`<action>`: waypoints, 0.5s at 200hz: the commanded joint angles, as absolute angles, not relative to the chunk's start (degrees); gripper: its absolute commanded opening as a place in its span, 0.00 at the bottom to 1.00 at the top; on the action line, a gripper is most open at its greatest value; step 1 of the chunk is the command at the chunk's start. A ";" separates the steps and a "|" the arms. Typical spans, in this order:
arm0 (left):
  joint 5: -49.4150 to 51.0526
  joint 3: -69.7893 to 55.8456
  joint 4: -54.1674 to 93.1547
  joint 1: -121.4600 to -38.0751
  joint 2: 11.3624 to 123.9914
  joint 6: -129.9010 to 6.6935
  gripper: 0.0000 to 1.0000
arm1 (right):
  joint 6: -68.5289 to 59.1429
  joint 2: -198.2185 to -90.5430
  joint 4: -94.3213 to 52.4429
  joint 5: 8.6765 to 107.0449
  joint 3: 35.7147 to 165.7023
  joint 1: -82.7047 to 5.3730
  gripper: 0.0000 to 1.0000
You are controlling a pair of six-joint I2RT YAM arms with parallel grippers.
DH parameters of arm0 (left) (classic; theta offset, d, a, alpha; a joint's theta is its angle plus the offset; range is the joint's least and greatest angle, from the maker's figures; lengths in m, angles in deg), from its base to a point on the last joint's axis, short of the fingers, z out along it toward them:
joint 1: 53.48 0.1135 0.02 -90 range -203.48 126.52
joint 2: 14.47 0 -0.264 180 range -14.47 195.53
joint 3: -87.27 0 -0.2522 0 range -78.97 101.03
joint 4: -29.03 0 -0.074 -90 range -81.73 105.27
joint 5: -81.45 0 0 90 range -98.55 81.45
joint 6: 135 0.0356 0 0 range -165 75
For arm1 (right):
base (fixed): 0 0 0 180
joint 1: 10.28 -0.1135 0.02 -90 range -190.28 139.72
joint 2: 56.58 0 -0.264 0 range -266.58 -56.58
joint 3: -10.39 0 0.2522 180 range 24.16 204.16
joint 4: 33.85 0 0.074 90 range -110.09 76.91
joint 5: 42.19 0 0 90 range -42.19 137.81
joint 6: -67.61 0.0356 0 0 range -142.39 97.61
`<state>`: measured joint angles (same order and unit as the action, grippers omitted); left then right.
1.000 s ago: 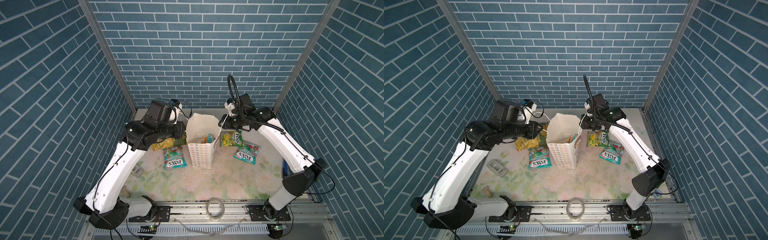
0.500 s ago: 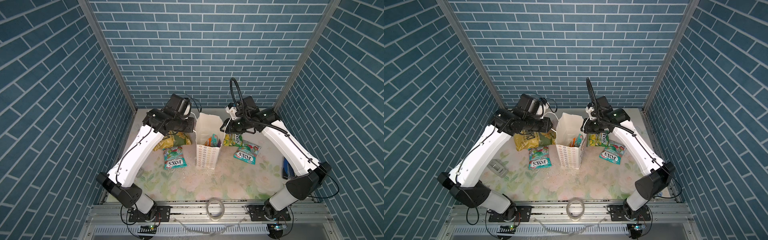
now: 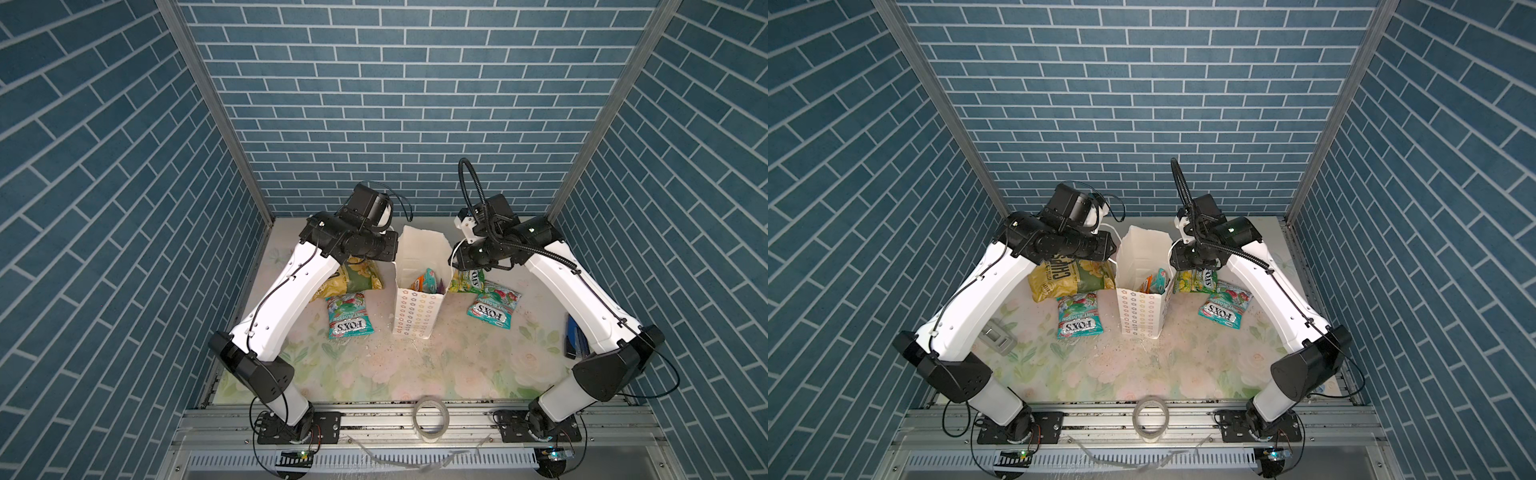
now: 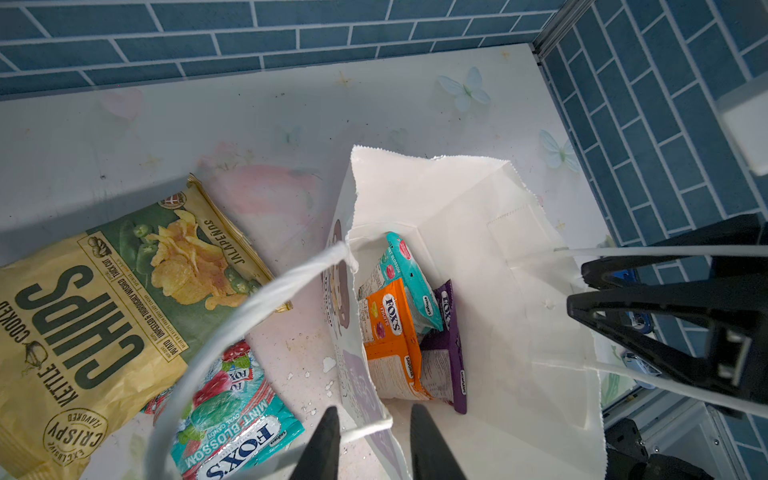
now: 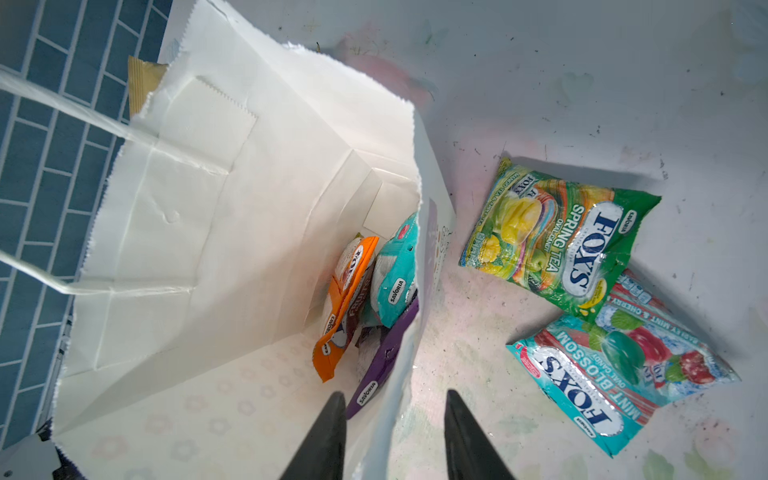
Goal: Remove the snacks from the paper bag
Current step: 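Move the left gripper over the paper bag opening while the right gripper holds the handles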
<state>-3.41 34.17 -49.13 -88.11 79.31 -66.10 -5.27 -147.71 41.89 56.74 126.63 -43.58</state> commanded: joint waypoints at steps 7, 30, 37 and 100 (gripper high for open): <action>-3.97 35.49 -49.41 -88.55 80.15 -66.20 0.31 | -10.32 -147.11 44.05 54.66 129.66 -43.24 0.41; -5.10 36.07 -50.39 -88.54 80.90 -66.11 0.31 | -11.61 -147.41 46.71 54.84 130.77 -43.15 0.41; -5.67 36.62 -50.99 -88.49 81.30 -66.09 0.31 | -11.88 -147.33 47.36 54.60 130.68 -43.15 0.41; -7.74 40.57 -54.16 -88.46 84.33 -66.13 0.32 | -14.92 -146.09 49.17 53.96 129.17 -42.63 0.43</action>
